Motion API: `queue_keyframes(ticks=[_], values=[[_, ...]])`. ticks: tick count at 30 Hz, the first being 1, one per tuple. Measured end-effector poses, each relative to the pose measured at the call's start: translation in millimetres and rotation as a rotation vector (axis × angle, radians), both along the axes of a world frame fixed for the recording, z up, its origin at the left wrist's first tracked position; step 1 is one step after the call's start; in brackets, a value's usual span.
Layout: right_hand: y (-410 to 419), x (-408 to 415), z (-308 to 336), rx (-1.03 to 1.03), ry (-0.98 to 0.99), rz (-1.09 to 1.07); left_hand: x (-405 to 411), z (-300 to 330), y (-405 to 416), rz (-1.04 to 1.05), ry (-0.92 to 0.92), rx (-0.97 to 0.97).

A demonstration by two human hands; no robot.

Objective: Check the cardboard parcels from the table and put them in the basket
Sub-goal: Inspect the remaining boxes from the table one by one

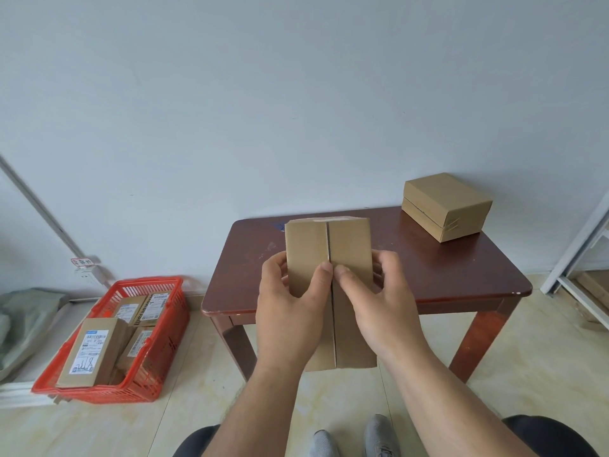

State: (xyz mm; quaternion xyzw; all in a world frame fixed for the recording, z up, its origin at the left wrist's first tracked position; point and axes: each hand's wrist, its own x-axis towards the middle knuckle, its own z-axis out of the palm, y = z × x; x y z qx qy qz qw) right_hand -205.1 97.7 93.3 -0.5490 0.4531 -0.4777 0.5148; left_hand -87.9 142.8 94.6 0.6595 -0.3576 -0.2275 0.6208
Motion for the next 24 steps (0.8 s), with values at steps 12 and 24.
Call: queue_keyframes(ticks=[12,24], values=[[-4.1,4.0,0.0,0.000,0.006,-0.037,-2.5,-4.8,3.5,-0.005,-0.030,-0.018],[-5.0,-0.7,3.5,-0.016,-0.020,0.013,-6.6,-5.9,2.4,-0.005,-0.082,-0.007]])
